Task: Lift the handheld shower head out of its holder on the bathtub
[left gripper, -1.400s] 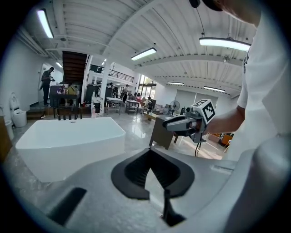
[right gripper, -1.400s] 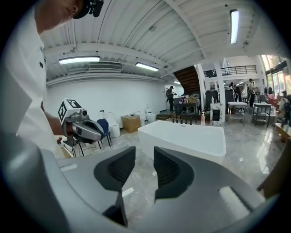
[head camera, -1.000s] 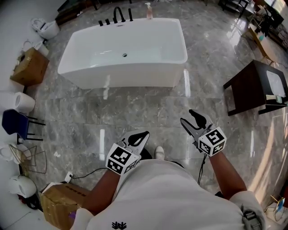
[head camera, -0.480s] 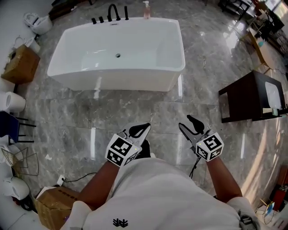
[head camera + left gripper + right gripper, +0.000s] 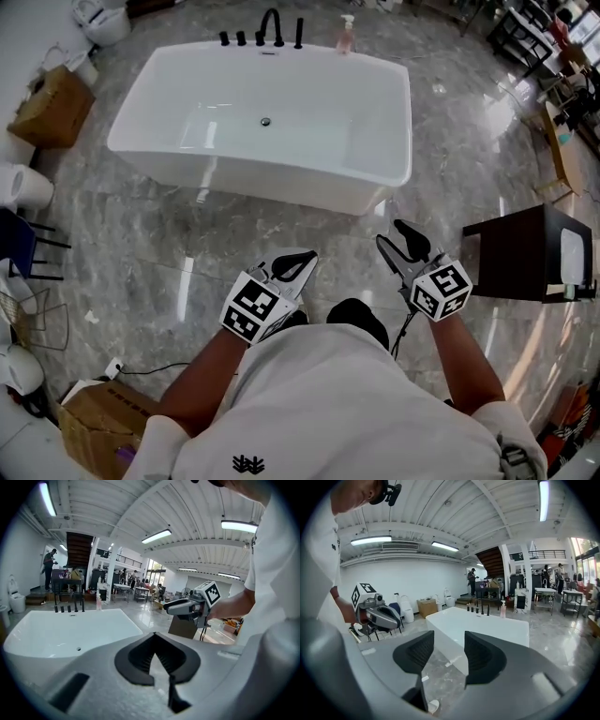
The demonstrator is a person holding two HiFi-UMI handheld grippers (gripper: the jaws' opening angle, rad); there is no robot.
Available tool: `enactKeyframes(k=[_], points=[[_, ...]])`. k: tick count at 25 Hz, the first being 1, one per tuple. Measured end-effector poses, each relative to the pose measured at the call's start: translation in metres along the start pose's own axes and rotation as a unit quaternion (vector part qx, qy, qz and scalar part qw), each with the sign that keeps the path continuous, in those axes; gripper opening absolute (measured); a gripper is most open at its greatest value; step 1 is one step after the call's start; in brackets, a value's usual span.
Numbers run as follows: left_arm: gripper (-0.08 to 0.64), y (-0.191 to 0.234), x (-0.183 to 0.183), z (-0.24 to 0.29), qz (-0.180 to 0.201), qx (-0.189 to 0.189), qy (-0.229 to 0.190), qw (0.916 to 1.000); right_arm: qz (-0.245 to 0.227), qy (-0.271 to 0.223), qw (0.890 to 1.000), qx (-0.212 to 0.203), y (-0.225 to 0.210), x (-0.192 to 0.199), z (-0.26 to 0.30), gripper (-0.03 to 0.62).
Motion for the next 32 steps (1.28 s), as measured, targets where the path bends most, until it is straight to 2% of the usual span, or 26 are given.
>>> enactKeyframes(k=[5, 10, 16, 21, 28, 32], points=[[0.006, 0.026, -0.022, 0.016, -0.026, -0.017, -0.012, 0.9994, -0.014, 0.001, 0.999, -0.03, -0.037, -0.026, 0.046, 0.213], [0.006, 0.069, -0.049, 0.043, -0.045, -0.068, -0.024, 0.9963, -0.027, 0.001, 0.996, -0.081, -0.086, -0.042, 0.103, 0.209], [0.006, 0.098, -0.099, 0.084, -0.066, -0.122, -0.047, 0.9892, -0.07, -0.007, 0.985, -0.158, -0.143, -0.082, 0.157, 0.209], [0.006, 0.116, -0.127, 0.119, -0.087, -0.163, -0.062, 0.9807, -0.073, -0.001, 0.976, -0.205, -0.185, -0.085, 0.198, 0.209], [0.006, 0.15, -0.138, 0.115, -0.095, -0.176, -0.06, 0.978, -0.07, -0.007, 0.975, -0.209, -0.206, -0.102, 0.249, 0.193], [0.006, 0.175, -0.145, 0.096, -0.081, -0.165, -0.059, 0.9812, -0.063, -0.005, 0.978, -0.201, -0.199, -0.111, 0.278, 0.19]])
Point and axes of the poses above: the fingertips, and each gripper's own axes: z forward along the fingers, y to its left, x out of its underside, the point moved 3 cm from there along -z, backward along the fingers, and after that the axes turned 6 degrees about -z, right-handed, at the moved point
